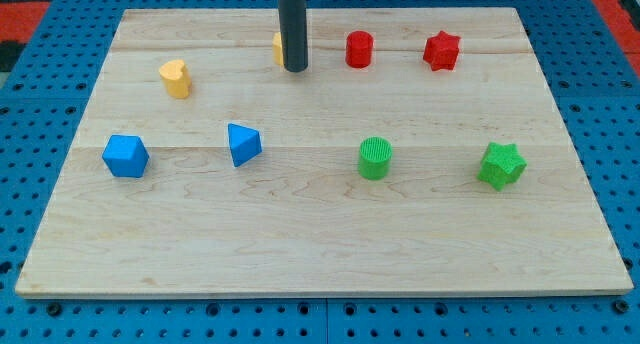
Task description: Move the yellow heart slightly up
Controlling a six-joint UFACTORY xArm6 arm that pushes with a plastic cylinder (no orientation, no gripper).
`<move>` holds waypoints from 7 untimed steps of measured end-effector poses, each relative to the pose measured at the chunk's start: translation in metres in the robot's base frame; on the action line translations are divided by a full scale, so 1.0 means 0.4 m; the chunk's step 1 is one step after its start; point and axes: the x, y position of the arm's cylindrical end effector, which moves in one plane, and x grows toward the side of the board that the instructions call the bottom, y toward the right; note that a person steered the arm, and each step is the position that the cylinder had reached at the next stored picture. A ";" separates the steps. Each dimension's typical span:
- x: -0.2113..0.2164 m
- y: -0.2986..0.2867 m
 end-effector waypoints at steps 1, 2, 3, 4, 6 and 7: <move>0.089 -0.037; 0.149 -0.145; 0.160 -0.284; 0.147 -0.381; 0.071 -0.385; 0.057 -0.424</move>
